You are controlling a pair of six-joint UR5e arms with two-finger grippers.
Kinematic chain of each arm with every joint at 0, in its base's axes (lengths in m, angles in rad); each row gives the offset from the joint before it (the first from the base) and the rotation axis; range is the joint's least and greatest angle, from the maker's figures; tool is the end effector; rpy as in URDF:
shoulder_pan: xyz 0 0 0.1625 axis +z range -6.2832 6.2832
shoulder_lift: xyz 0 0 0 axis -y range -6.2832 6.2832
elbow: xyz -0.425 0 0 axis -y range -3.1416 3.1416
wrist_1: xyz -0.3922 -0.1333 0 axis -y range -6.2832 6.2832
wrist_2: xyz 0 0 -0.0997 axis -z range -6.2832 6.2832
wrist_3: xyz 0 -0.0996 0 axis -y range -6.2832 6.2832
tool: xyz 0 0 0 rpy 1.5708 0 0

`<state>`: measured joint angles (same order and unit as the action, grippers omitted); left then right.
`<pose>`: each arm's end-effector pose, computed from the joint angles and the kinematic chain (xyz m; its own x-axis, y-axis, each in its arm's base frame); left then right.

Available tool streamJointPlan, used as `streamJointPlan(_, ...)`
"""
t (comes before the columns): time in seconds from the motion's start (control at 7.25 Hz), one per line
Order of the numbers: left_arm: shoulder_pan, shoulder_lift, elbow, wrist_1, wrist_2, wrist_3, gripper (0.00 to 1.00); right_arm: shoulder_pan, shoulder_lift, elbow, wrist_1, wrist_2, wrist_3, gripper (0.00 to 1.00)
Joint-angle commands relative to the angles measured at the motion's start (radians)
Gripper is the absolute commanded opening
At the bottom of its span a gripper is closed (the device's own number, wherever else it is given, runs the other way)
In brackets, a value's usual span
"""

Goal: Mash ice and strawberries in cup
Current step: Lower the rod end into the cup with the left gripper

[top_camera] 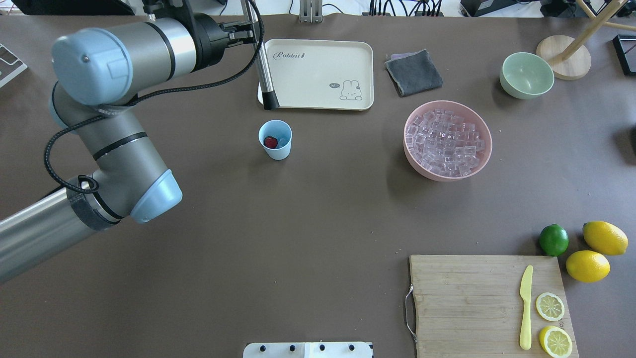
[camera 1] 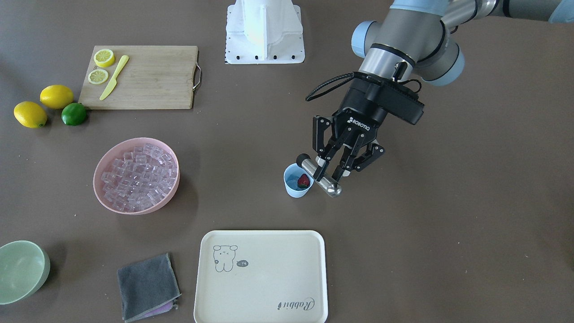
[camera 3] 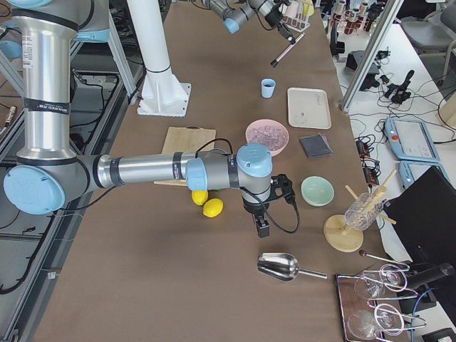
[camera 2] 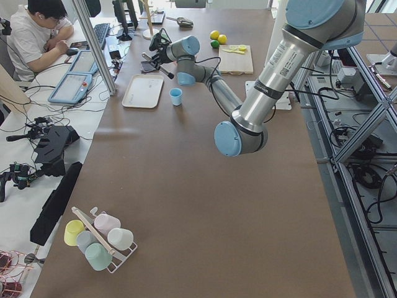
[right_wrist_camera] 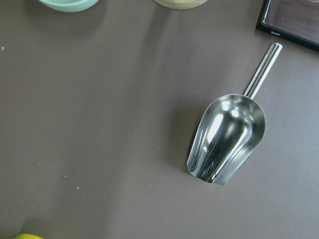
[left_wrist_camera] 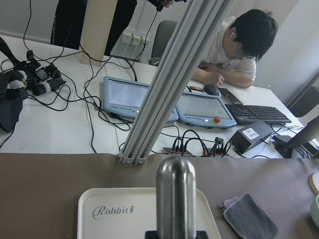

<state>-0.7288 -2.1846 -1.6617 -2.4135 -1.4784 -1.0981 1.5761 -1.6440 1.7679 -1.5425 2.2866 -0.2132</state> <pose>0.3863 -0.5359 0.1585 0.3488 0.2964 -0.8891 0.6437 0.6137 0.4571 0.0704 -0.4677 0.5971 0.7391 -0.3025 0.6019 0.1546 0.9458 0.2854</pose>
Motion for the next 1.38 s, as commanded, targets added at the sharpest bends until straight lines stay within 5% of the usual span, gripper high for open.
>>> streamJointPlan(0.0,0.051,0.047,0.005,-0.038,0.09,0.006,0.0,-0.001,0.001,0.001,-0.001,0.002,0.006,0.99)
streamJointPlan(0.41,0.142,0.048,0.0,-0.044,0.301,0.009,0.0,-0.001,-0.007,0.005,-0.001,0.004,0.008,0.99)
streamJointPlan(1.24,0.222,0.049,0.036,-0.05,0.46,0.083,0.0,0.001,-0.019,0.01,0.001,0.005,0.008,0.99)
